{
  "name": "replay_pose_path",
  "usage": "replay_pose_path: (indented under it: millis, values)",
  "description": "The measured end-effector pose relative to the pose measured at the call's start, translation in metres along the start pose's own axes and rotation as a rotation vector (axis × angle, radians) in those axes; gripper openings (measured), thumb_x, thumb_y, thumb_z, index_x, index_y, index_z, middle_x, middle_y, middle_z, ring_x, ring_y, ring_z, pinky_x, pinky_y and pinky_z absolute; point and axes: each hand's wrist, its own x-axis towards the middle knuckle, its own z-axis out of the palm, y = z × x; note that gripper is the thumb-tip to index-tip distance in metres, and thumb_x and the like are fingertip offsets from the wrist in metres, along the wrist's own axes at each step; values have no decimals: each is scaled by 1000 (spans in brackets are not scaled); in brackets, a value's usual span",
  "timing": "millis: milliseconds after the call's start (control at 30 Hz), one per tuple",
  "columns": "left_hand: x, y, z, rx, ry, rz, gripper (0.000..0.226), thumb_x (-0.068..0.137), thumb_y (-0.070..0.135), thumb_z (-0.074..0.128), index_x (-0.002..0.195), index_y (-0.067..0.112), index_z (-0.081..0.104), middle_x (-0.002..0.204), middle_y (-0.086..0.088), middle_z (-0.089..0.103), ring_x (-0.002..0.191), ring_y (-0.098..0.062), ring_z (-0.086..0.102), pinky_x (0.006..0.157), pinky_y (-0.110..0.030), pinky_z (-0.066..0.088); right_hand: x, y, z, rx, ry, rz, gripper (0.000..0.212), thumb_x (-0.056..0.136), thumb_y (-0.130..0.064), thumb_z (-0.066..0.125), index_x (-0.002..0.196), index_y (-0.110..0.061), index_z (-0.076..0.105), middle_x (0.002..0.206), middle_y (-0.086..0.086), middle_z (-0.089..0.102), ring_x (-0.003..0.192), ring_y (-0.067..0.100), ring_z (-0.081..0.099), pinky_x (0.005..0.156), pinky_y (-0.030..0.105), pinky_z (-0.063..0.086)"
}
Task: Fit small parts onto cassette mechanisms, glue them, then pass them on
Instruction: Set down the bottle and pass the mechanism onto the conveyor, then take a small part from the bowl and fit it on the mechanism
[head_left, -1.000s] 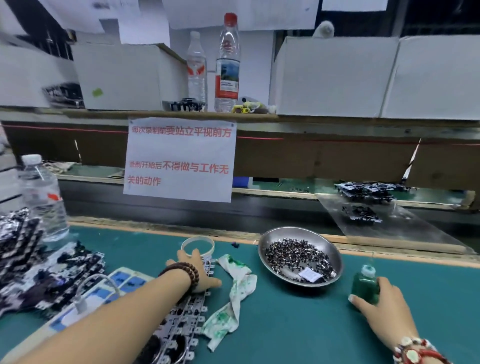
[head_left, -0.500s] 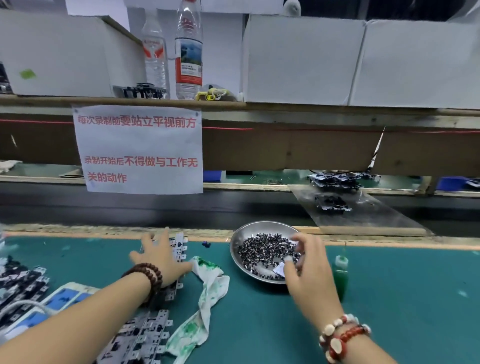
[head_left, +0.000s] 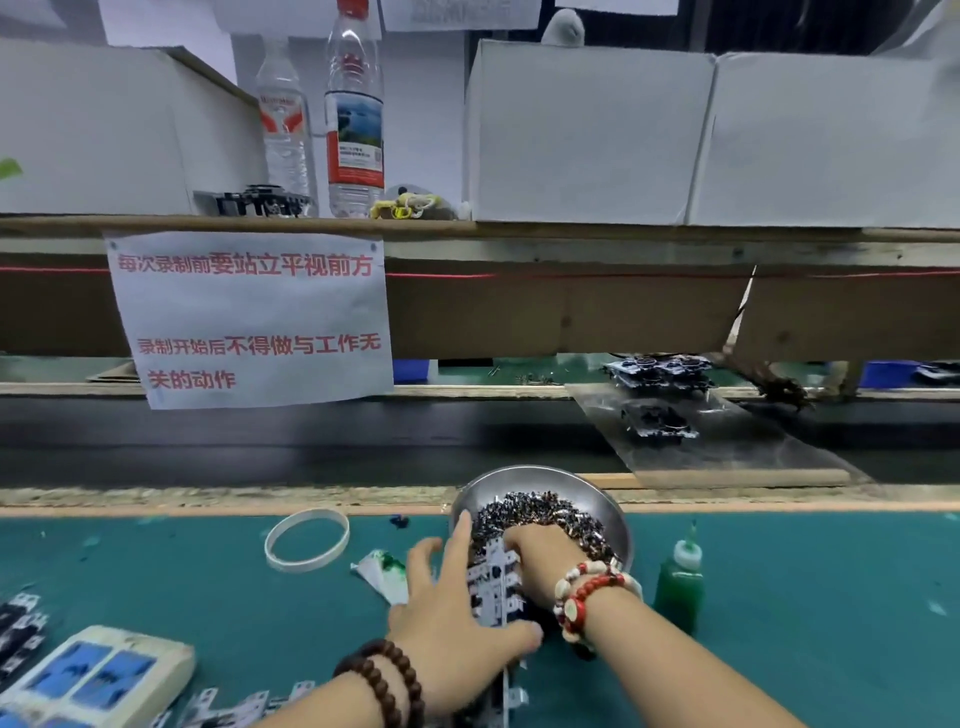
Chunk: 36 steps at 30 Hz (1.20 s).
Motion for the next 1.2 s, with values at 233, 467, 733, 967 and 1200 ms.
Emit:
replay_pose_path:
  millis: [233, 467, 733, 967, 1200]
  values:
    - [-15, 9, 28, 255, -159, -72, 105, 72, 54, 60, 140, 46, -20, 152, 6, -10, 141, -30, 11, 112, -40, 20, -16, 24, -4, 291, 214, 52, 4, 85, -21, 66, 82, -19, 65, 78, -11, 61, 71, 2, 55, 72, 16, 44]
    - [-23, 26, 46, 570, -204, -96, 102, 77, 57, 53, 142, 37, -22, 153, -6, 0, 134, -44, 20, 106, -48, 32, -54, 34, -12, 405, 345, 35, 14, 89, -15, 58, 78, -23, 55, 69, -14, 55, 63, -2, 50, 55, 2, 36]
    - [-26, 45, 52, 649, -196, -75, 83, 79, 73, 37, 140, 17, 28, 142, -14, 33, 127, -31, 40, 100, -40, 34, -109, 41, -5, 735, 379, 46, 19, 87, -10, 62, 72, -21, 59, 63, -5, 62, 59, 8, 60, 70, 27, 54]
    - [-19, 41, 39, 626, -266, 53, 61, 92, 55, 35, 143, 23, 26, 143, -8, 31, 126, -26, 42, 103, -38, 35, -132, 59, 12, 978, 370, 98, 19, 89, 0, 56, 79, -15, 62, 75, 2, 66, 62, 0, 65, 57, 15, 50]
    - [-10, 27, 42, 344, 27, 176, 36, 96, 31, 41, 131, 26, 47, 133, 4, 44, 121, -17, 44, 103, -38, 39, -126, 65, 18, 1034, 322, 121, 19, 87, 2, 59, 79, -15, 61, 74, 2, 69, 66, 6, 66, 59, 20, 52]
